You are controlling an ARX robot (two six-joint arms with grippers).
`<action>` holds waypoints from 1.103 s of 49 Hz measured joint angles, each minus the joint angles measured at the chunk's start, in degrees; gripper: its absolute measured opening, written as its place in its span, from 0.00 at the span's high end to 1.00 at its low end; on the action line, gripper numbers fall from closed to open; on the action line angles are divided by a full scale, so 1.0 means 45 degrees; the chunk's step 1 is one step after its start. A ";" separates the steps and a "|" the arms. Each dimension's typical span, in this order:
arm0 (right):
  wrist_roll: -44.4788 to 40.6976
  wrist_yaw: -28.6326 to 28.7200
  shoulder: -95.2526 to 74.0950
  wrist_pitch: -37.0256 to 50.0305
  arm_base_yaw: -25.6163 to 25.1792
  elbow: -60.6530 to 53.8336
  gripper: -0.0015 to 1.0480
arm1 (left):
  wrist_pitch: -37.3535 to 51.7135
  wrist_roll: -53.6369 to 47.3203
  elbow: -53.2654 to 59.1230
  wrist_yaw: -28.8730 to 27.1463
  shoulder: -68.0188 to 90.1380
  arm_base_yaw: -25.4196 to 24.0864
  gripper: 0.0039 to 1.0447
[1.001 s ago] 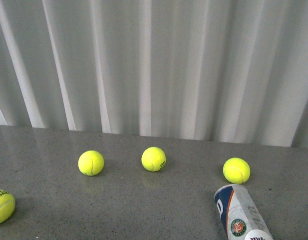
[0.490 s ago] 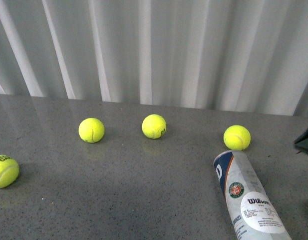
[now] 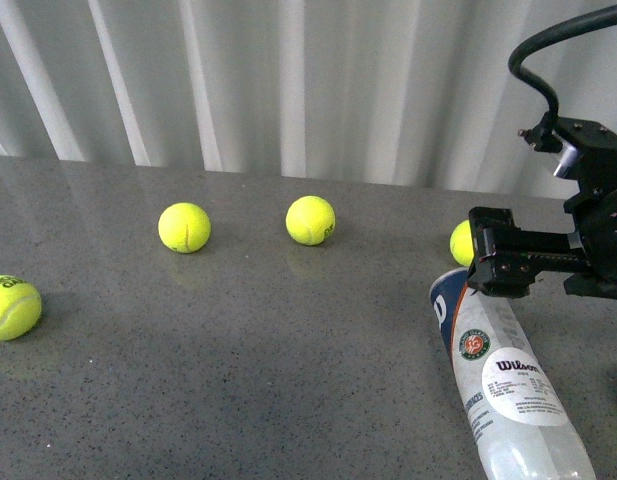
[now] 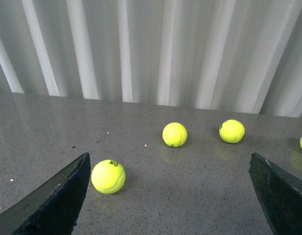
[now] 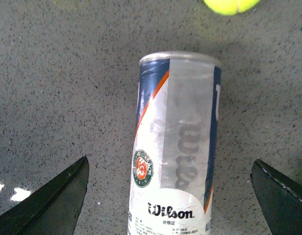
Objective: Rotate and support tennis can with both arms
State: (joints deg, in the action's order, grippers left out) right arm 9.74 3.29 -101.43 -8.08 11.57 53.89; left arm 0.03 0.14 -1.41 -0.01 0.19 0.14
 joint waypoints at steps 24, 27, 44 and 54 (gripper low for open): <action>0.0155 -0.0175 -0.2021 -0.0058 -0.0199 -0.0005 0.07 | 0.0000 0.0000 0.0000 0.0000 0.0000 0.0000 0.06; 0.0180 -0.0121 -0.2458 -0.0131 -0.0194 0.0248 0.07 | 0.0000 0.0000 0.0000 0.0000 0.0000 0.0000 0.06; 0.0345 0.0510 -0.4138 -0.0359 0.0107 0.1763 0.21 | 0.0000 0.0000 0.0000 0.0000 0.0000 0.0000 0.06; -0.1127 0.0884 -0.3779 0.0073 0.0515 0.1962 0.45 | 0.0000 0.0000 0.0000 0.0000 0.0000 0.0000 0.06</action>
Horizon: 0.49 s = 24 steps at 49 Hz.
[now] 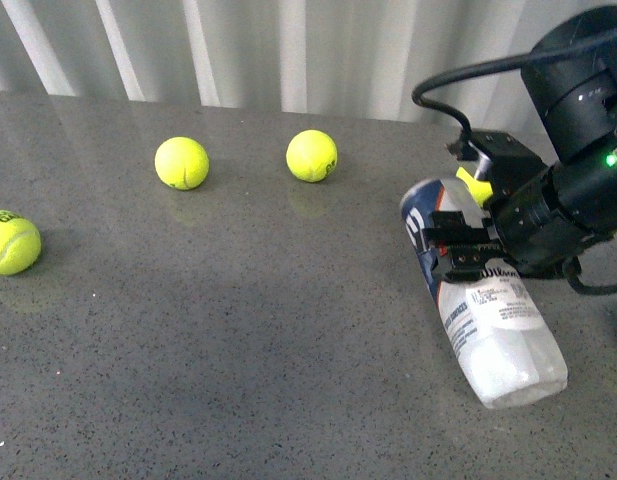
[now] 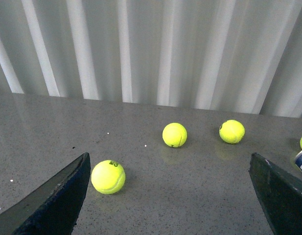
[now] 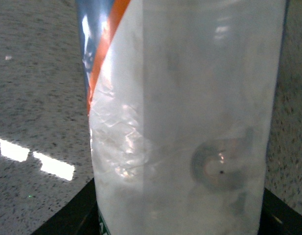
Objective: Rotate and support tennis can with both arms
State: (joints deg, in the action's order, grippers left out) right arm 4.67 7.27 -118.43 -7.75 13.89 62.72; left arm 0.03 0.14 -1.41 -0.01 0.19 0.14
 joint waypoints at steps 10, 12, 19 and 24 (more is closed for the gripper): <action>-0.4561 0.0602 0.0894 -0.0991 0.0758 0.1175 0.65 | 0.0000 0.0000 0.0000 0.0000 0.0000 0.0000 0.06; -0.6363 0.0719 0.0957 -0.1107 0.0996 0.1642 0.70 | 0.0000 0.0000 0.0000 0.0000 0.0000 0.0000 0.06; -1.0112 0.1302 0.0860 -0.0476 0.1472 0.2268 0.80 | 0.0000 0.0000 0.0000 0.0000 0.0000 0.0000 0.06; -1.3571 0.2064 0.0063 -0.0699 0.1821 0.3410 0.86 | 0.0000 0.0000 0.0000 0.0000 0.0000 0.0000 0.06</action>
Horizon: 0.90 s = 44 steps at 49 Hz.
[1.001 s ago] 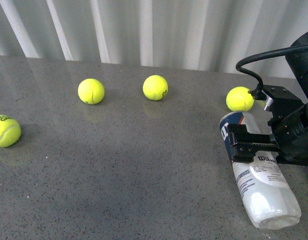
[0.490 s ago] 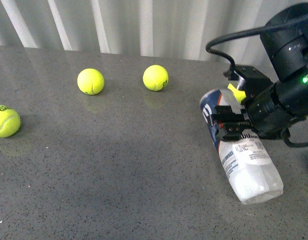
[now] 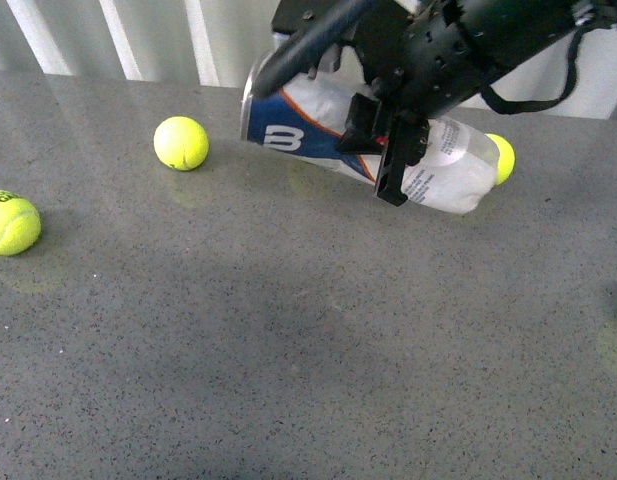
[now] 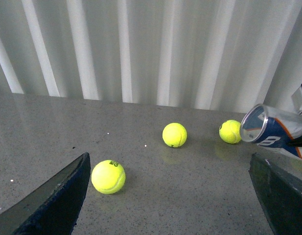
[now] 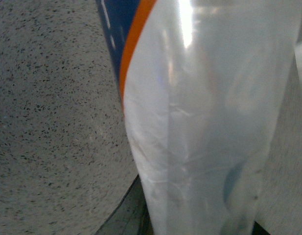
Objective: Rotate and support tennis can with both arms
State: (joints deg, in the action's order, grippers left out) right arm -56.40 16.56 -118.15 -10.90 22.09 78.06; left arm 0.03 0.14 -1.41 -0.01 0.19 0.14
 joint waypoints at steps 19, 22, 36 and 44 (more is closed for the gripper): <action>-0.3351 0.0223 -0.4386 -0.1316 0.0894 0.4070 0.94 | 0.0000 0.0000 0.0000 0.0000 0.0000 0.0000 0.06; -0.3371 0.0219 -0.4726 -0.1331 0.0903 0.4396 0.94 | 0.0000 0.0000 0.0000 0.0000 0.0000 0.0000 0.06; -0.2390 0.0364 -0.5338 -0.0505 0.0865 0.5095 0.70 | 0.0000 0.0000 0.0000 0.0000 0.0000 0.0000 0.06; -0.1302 0.0797 -0.5338 -0.0219 0.0865 0.5003 0.46 | 0.0000 0.0000 0.0000 0.0000 0.0000 0.0000 0.06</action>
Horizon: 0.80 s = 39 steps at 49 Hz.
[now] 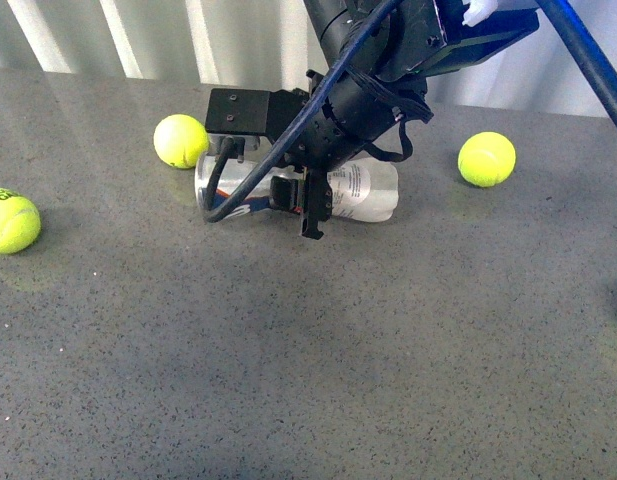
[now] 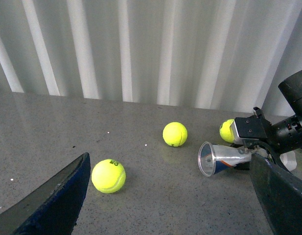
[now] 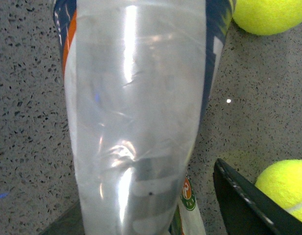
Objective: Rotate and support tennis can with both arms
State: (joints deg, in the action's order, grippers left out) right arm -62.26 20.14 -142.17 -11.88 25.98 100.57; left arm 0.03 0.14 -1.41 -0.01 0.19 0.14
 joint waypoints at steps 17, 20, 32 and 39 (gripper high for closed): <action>0.1647 0.0607 0.1452 0.0651 0.0180 -0.1501 0.07 | 0.0000 0.0000 0.0000 0.0000 0.0000 0.0000 0.06; 0.1880 0.0699 0.1826 0.0826 0.0194 -0.1836 0.07 | 0.0000 0.0000 0.0000 0.0000 0.0000 0.0000 0.06; 0.4172 0.0816 0.3672 0.2200 0.0160 -0.3599 0.07 | 0.0000 0.0000 0.0000 0.0000 0.0000 0.0000 0.06; 0.7470 0.1423 0.5615 0.3628 -0.0170 -0.5134 0.07 | 0.0000 0.0000 0.0000 0.0000 0.0000 0.0000 0.06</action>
State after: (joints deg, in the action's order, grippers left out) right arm -28.64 26.55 -116.90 4.45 25.21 77.47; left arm 0.03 0.14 -1.41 -0.01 0.19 0.14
